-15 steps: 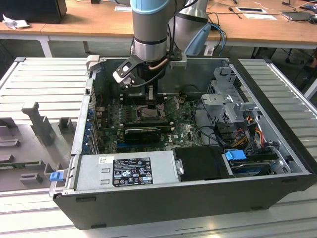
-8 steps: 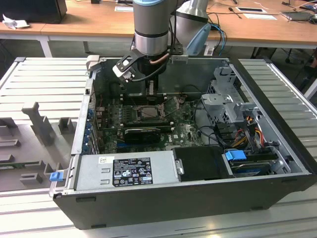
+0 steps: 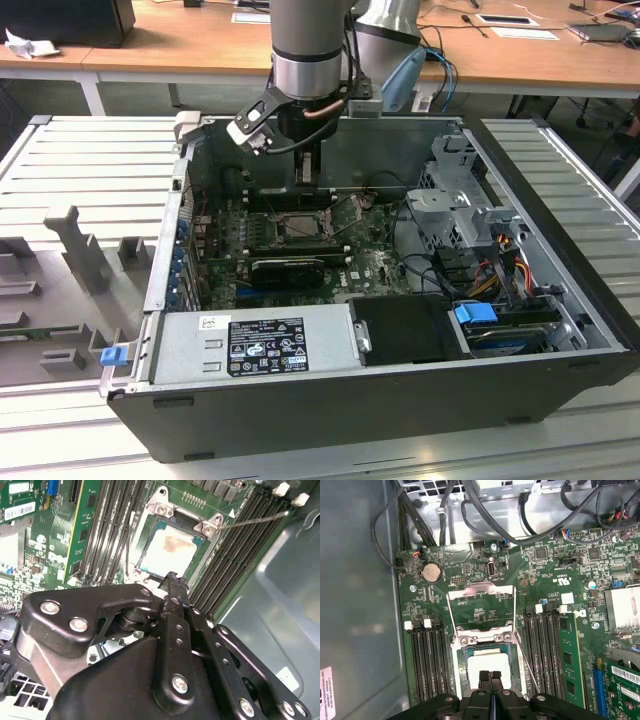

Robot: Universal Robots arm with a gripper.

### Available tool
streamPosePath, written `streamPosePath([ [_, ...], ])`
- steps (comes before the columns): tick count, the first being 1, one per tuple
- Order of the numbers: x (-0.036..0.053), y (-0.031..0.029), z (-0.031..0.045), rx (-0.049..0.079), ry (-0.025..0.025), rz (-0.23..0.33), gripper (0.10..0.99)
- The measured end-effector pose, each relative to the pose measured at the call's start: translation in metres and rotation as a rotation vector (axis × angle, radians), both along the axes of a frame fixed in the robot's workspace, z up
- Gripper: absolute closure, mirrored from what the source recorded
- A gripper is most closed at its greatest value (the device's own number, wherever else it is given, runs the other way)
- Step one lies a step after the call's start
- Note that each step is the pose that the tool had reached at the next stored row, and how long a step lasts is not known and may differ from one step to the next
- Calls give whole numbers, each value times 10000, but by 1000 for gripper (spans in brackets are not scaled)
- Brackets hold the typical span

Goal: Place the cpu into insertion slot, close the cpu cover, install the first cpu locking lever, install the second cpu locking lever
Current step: 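Close the cpu cover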

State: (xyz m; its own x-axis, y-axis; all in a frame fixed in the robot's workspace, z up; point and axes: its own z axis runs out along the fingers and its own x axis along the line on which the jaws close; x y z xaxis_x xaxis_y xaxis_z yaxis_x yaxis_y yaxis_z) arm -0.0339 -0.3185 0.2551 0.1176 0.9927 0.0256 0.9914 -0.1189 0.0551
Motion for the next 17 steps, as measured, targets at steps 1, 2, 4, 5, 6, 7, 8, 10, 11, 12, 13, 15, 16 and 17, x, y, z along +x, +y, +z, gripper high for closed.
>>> streamPosePath([
  [1, 22, 0, 0, 3, 0, 4, 980],
  [2, 35, 0, 0, 5, 0, 6, 980],
  [4, 60, 0, 0, 7, 0, 12, 980],
  [5, 68, 0, 0, 6, 0, 13, 980],
  [6, 75, 0, 0, 6, 0, 15, 980],
  [7, 92, 0, 0, 7, 0, 18, 980],
  [8, 101, 0, 0, 7, -1, 21, 980],
  [10, 129, 0, 0, 6, 0, 26, 980],
  [11, 137, 0, 0, 6, 0, 29, 980],
  [12, 142, 0, -1, 7, -1, 30, 980],
  [13, 150, 0, -1, 7, 0, 32, 980],
  [15, 172, 0, -1, 7, -1, 36, 980],
  [16, 189, 0, -1, 7, -1, 38, 980],
  [17, 199, 0, -1, 7, 0, 39, 980],
])
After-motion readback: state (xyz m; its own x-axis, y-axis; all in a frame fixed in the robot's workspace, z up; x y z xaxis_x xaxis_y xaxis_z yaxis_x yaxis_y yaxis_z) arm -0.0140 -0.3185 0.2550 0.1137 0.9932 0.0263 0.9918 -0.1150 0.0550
